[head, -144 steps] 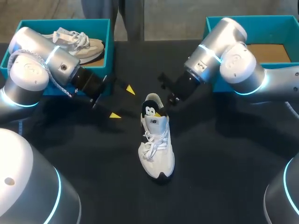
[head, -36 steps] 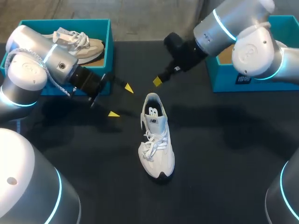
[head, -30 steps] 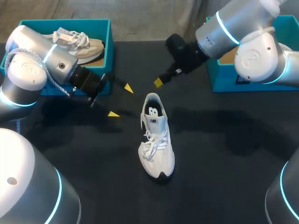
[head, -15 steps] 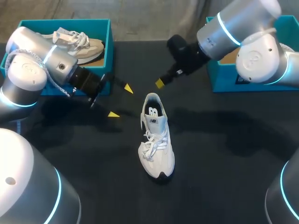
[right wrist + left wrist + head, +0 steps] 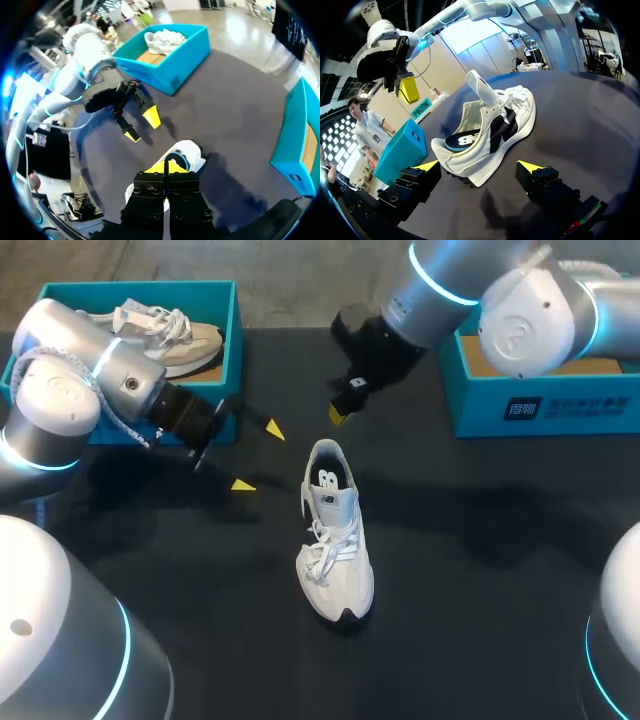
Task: Take the shoe out of the shoebox, open the shoe tongue, remove and reinsert the insole, then place the shoe into the shoebox
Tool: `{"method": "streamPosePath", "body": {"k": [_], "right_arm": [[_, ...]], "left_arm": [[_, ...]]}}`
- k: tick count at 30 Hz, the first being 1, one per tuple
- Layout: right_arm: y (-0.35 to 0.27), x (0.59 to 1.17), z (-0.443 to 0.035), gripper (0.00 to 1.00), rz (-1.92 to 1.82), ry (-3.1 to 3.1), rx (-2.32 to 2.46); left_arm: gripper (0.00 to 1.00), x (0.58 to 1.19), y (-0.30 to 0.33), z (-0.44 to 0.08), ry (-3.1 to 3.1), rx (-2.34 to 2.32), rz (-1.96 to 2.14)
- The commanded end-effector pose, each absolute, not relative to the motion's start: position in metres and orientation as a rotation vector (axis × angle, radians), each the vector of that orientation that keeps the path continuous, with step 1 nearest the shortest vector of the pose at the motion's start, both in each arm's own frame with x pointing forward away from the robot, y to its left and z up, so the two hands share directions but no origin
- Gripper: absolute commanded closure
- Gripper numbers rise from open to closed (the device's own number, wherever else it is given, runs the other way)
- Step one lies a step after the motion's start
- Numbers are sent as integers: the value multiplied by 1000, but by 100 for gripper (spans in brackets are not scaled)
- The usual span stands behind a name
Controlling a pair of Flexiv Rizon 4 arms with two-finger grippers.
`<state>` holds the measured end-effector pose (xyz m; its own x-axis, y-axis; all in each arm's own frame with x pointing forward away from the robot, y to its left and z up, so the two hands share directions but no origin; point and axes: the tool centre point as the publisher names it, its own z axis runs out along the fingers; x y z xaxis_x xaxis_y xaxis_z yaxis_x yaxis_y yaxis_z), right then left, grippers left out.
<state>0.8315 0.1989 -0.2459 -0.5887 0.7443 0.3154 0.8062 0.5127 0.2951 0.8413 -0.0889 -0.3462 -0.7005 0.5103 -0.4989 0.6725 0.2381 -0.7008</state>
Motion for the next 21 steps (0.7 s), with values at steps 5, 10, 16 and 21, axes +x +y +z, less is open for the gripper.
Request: {"method": "streamPosePath", "body": {"k": [5, 10, 16, 21], "right_arm": [[201, 819, -248, 100, -503, -2616, -1611], [203, 807, -257, 100, -517, -2539, -1839], [212, 797, -262, 100, -431, -2523, -1904], [212, 797, -262, 100, -431, -2523, -1904]], "left_arm": [[0, 843, -86, -345, 2336, 1132, -1452], [0, 845, -88, -345, 2335, 1136, -1453], [0, 847, -89, -345, 2335, 1142, -1449], [0, 849, -90, -343, 2334, 1144, -1444]]}}
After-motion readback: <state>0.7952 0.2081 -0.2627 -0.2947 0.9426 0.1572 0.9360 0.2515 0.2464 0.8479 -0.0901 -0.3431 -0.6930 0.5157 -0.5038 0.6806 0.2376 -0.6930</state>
